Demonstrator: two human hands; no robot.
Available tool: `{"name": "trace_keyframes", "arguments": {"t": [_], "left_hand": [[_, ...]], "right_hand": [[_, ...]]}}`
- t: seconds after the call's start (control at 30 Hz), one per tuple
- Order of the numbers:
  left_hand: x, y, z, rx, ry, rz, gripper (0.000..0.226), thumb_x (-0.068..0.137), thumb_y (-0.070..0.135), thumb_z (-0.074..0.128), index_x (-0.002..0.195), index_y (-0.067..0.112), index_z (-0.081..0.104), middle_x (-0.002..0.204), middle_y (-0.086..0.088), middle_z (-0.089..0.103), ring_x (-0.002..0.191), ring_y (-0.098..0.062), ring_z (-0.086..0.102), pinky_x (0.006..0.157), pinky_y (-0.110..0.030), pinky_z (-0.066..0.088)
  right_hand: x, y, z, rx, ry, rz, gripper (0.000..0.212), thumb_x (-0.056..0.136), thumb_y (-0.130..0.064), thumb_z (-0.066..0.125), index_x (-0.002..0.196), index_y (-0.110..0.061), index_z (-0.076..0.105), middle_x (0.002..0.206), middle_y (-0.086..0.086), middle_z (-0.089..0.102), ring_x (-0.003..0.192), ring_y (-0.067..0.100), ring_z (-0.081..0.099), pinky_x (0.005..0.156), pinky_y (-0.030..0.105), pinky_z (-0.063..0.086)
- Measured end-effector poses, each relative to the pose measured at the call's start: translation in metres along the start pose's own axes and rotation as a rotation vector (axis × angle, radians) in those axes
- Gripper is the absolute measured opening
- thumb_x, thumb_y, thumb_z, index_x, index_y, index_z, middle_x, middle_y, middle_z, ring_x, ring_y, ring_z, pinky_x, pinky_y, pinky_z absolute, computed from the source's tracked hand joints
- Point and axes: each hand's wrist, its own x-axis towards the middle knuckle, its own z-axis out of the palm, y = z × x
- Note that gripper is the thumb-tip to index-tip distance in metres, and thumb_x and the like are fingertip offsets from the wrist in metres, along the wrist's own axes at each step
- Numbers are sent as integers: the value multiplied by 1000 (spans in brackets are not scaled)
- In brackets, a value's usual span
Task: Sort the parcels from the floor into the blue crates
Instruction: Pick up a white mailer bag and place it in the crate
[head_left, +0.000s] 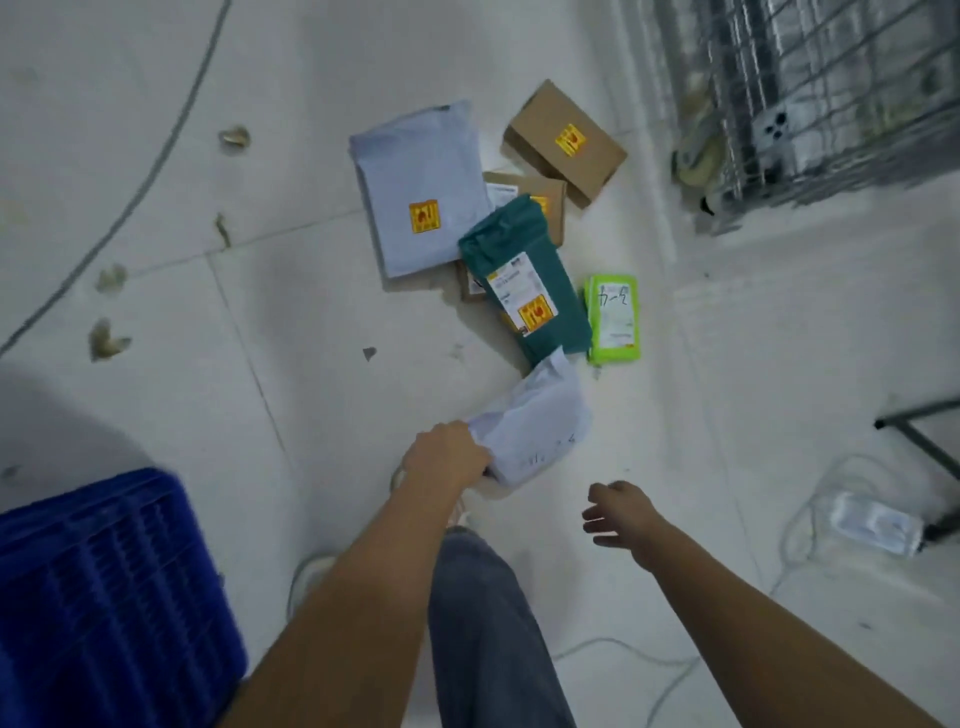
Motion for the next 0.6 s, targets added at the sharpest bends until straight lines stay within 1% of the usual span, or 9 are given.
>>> {"name": "trace_keyframes", "arguments": {"t": [0.07, 0.17, 0.23, 0.3, 0.37, 0.43, 0.5, 0.53, 0.6], "left_hand": [[22, -4, 10, 42, 57, 1, 44, 91, 33, 51, 129, 11, 50, 134, -11, 52, 122, -29, 50, 100, -32, 39], [56, -10, 22, 204, 106, 31, 39, 95, 29, 46, 127, 8, 46, 132, -13, 50, 121, -30, 49, 100, -34, 38], [82, -7, 28, 291, 93, 65, 46, 94, 34, 48, 129, 6, 42, 133, -14, 47, 123, -31, 46, 102, -36, 37], [105, -1, 35, 223, 13, 61, 64, 88, 41, 56, 137, 6, 34, 137, -15, 39, 127, -34, 39, 104, -40, 34], [129, 9, 42, 106, -43, 61, 79, 83, 43, 62, 141, 6, 25, 141, -16, 32, 131, -34, 33, 104, -42, 33], [155, 17, 49, 31, -53, 89, 89, 79, 45, 67, 144, 7, 20, 143, -15, 29, 132, -33, 32, 103, -42, 33], [180, 23, 54, -31, -51, 123, 99, 74, 48, 71, 146, 9, 16, 145, -15, 29, 133, -33, 32, 106, -43, 33], [191, 24, 56, -61, -57, 141, 104, 72, 49, 73, 148, 11, 13, 147, -14, 28, 134, -32, 32, 107, -45, 33], [209, 26, 59, -134, -71, 164, 108, 69, 51, 75, 149, 17, 11, 150, -11, 28, 135, -31, 34, 108, -46, 33]], "right_hand": [[24, 5, -7, 38, -1, 3, 12, 93, -13, 45, 99, -3, 48, 86, 14, 56, 66, 22, 53, 59, 27, 44], [57, 14, 0, 64, 5, -37, 14, 92, -16, 47, 101, -6, 52, 93, 13, 58, 76, 23, 55, 63, 28, 44], [81, 26, 12, 72, 9, -44, 21, 91, -18, 49, 106, -6, 54, 98, 11, 57, 84, 23, 54, 72, 33, 46], [105, 36, 27, 103, 8, -4, 35, 90, -22, 51, 121, -5, 51, 106, 10, 54, 91, 23, 52, 87, 38, 47], [127, 41, 40, 218, -1, 60, 51, 90, -28, 53, 134, -7, 40, 120, 12, 51, 99, 23, 52, 94, 40, 45], [149, 41, 52, 327, 17, 97, 61, 91, -32, 51, 143, -9, 29, 139, 13, 42, 117, 26, 48, 100, 42, 43], [171, 42, 60, 379, 60, 121, 62, 94, -32, 47, 147, -9, 24, 147, 12, 34, 129, 30, 40, 105, 44, 38], [182, 43, 63, 397, 77, 135, 60, 95, -32, 44, 147, -8, 23, 148, 12, 33, 130, 30, 39, 106, 45, 37], [201, 42, 67, 454, 74, 145, 54, 97, -33, 38, 143, -6, 31, 141, 14, 41, 125, 31, 43, 106, 47, 36]]}}
